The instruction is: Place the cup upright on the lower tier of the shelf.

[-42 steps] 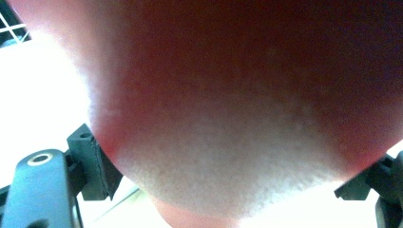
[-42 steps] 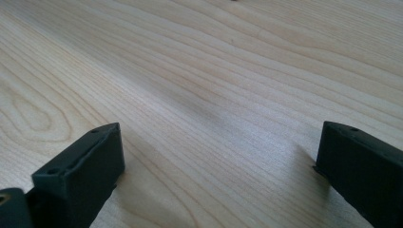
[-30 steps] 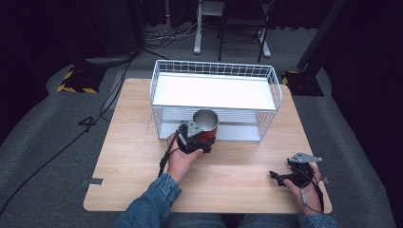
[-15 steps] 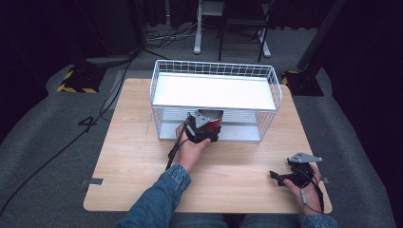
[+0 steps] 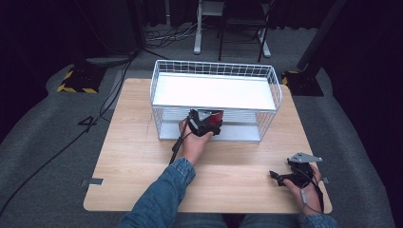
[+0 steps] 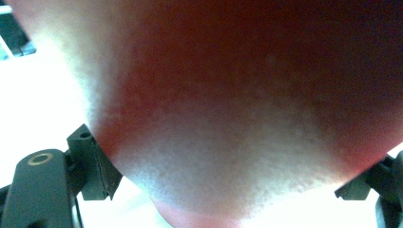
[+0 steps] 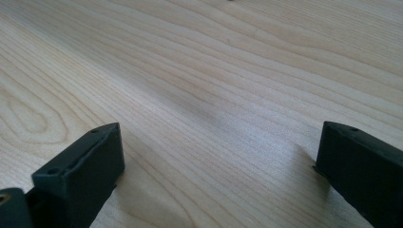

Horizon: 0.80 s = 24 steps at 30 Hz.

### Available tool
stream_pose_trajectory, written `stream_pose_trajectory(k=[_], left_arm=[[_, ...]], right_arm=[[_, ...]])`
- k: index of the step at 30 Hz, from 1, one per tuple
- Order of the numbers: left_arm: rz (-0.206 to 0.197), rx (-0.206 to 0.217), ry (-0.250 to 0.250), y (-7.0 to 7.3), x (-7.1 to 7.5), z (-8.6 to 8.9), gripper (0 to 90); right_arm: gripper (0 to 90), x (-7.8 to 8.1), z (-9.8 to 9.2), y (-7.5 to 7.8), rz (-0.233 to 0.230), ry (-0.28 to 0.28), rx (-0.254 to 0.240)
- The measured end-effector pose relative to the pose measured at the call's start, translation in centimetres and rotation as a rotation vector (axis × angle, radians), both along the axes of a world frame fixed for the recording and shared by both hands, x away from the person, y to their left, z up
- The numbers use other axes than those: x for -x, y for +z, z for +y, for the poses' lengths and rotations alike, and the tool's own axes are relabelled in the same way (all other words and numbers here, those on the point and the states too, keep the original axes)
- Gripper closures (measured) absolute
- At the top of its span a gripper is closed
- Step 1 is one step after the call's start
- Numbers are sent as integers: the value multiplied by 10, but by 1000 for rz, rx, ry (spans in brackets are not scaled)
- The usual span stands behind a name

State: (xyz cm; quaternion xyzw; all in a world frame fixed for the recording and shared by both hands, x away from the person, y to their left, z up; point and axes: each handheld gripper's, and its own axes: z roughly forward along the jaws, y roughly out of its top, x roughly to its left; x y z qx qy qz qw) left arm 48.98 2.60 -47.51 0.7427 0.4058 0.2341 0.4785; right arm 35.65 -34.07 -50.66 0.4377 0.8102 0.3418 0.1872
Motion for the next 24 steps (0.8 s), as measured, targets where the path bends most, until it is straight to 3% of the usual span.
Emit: stream_pose_trajectory(k=[5,7,8,9,22,23,24], left_arm=[[27,5,11,-10,-7,-1,164],[10,-7,-3,-13,-7,-3,163],[6,-5,-112,-14,-12,-3,162],[3,-11,-11,-13,-7,-4,162],[-21,-13,7,-16,-7,-7,158],[-20,-23,-95,-17,-11,-6,158],[-20,-23,-95,-17,-11,-6,158]], right_arm=[[23,0,0,0,0,0,0],[23,0,0,0,0,0,0],[23,0,0,0,0,0,0],[23,0,0,0,0,0,0],[23,0,0,0,0,0,0],[23,0,0,0,0,0,0],[23,0,0,0,0,0,0]])
